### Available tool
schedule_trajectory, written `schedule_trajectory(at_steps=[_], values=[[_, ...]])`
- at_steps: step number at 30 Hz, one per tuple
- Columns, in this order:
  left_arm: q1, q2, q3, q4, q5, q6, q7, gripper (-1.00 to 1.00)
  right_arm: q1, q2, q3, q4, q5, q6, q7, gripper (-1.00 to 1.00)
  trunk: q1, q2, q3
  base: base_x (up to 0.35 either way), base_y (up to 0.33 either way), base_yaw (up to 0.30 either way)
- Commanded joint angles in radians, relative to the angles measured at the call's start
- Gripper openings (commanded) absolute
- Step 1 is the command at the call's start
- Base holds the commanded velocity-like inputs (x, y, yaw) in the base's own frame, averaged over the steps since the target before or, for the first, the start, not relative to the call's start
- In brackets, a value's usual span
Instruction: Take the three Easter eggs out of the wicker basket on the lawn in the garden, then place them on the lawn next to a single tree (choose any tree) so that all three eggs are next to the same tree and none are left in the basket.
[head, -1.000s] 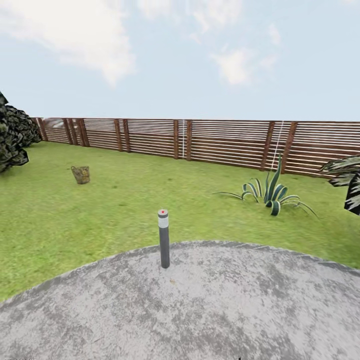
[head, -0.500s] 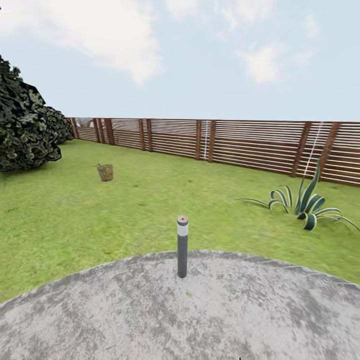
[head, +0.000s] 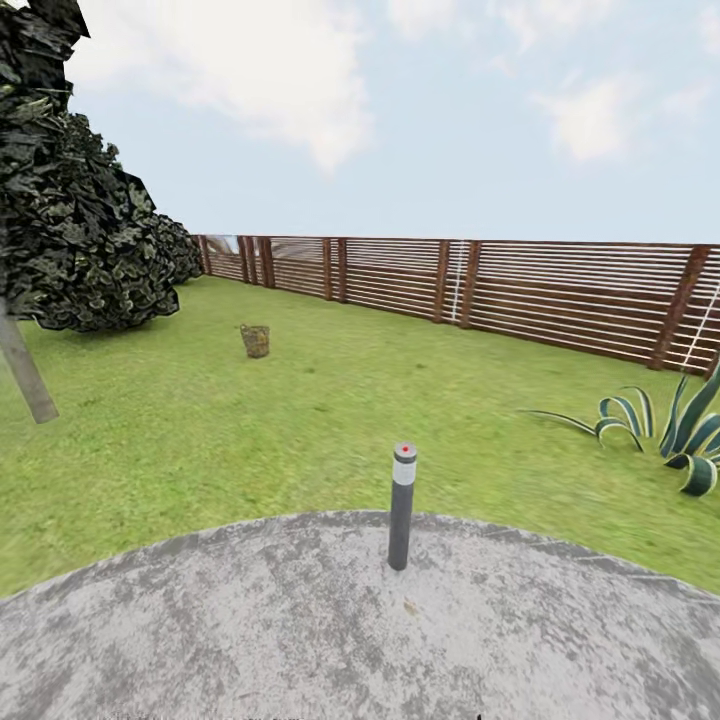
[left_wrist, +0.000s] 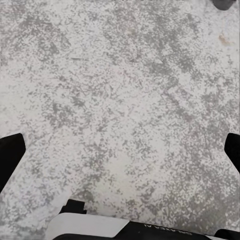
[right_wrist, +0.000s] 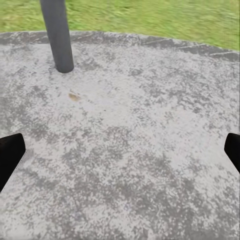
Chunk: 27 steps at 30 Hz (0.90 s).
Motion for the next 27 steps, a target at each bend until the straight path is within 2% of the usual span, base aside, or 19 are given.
schedule_trajectory(at_steps=[1, 7, 19, 27], values=[[-0.001, 0.0, 0.001, 0.001, 0.002, -0.003, 0.001, 1.0, 0.0, 0.0, 0.001, 0.0, -0.001, -0.003, -0.003, 1.0, 0.0, -0.001, 0.0, 0.003, 0.0, 0.279], [-0.001, 0.003, 0.002, 0.002, 0.006, -0.003, 0.001, 1.0, 0.0, 0.0, 0.001, 0.0, -0.001, -0.003, -0.003, 1.0, 0.0, -0.001, 0.0, 0.044, 0.0, 0.279], [-0.001, 0.004, 0.003, 0.001, 0.01, -0.002, 0.001, 1.0, 0.0, 0.0, 0.001, 0.0, -0.001, -0.002, -0.003, 1.0, 0.0, -0.001, 0.0, 0.282, 0.0, 0.279], [-0.001, 0.004, 0.003, 0.002, 0.01, -0.003, 0.001, 1.0, 0.0, 0.0, 0.001, 0.0, -0.001, -0.003, -0.003, 1.0, 0.0, -0.001, 0.0, 0.035, 0.0, 0.279]])
